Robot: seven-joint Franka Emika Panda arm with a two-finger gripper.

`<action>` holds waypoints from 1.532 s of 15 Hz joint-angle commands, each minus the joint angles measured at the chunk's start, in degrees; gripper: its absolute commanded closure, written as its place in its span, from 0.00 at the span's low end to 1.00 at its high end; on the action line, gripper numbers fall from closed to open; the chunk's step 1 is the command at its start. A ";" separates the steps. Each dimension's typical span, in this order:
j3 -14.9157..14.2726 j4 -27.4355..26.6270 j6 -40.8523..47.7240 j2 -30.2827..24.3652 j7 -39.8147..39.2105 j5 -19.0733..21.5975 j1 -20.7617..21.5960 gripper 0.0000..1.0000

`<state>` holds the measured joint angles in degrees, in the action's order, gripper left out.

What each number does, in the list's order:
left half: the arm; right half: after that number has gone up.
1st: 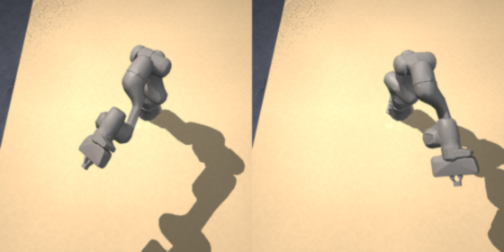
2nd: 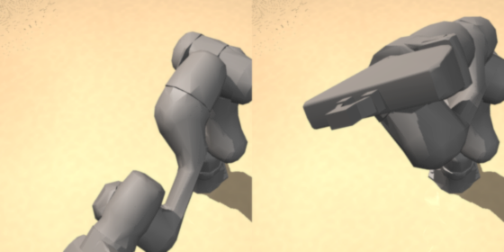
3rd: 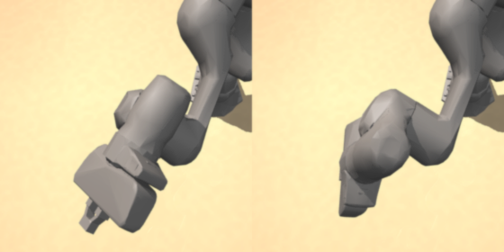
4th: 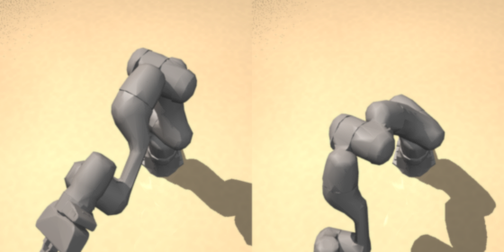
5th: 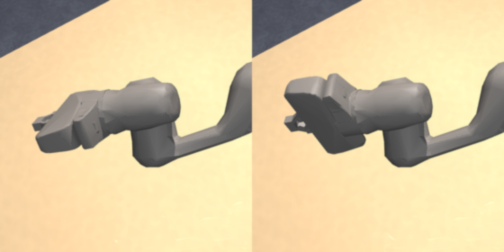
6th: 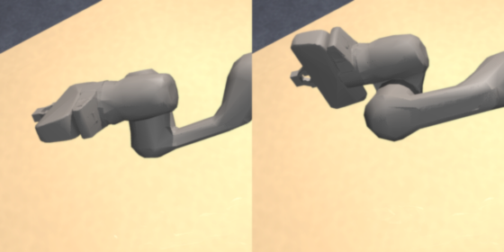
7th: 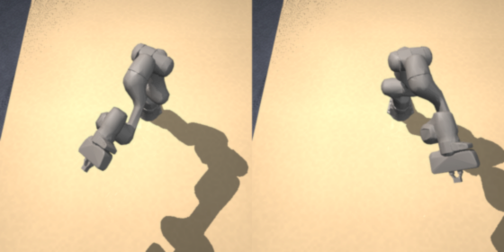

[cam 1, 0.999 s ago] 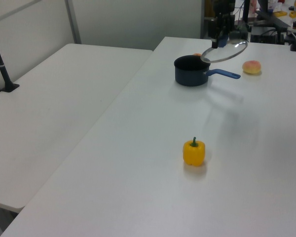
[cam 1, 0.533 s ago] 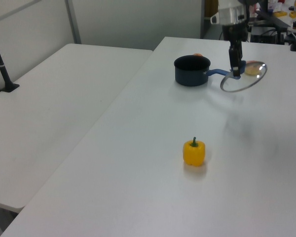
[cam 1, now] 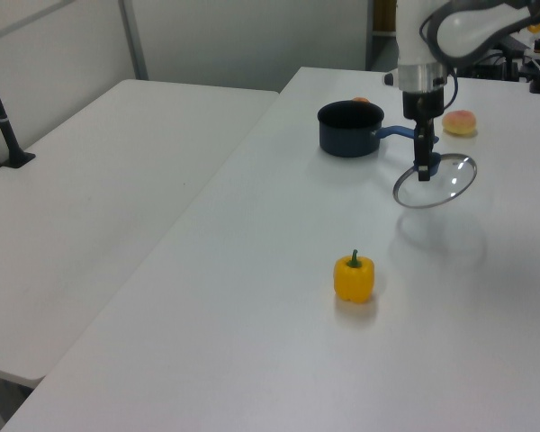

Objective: Open lid
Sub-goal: 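Carry the lid away from the saucepan and lower it onto the table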

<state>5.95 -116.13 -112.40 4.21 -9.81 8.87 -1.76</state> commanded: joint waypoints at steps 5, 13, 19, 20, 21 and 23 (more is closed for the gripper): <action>-0.32 -8.67 -16.52 -0.34 -0.39 -1.66 0.44 0.86; 1.52 -9.73 -21.54 4.05 4.35 -6.48 0.53 0.83; 1.52 -9.02 -20.58 4.76 4.71 -7.37 0.18 0.52; 1.61 -9.02 -20.32 4.58 4.71 -7.37 0.09 0.45; 1.61 -8.68 -19.53 4.49 4.71 -7.37 0.00 0.39; 1.61 -7.54 -17.16 4.32 4.80 -7.37 -0.08 0.24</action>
<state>7.43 -124.71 -132.17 9.20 -6.30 2.21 -1.69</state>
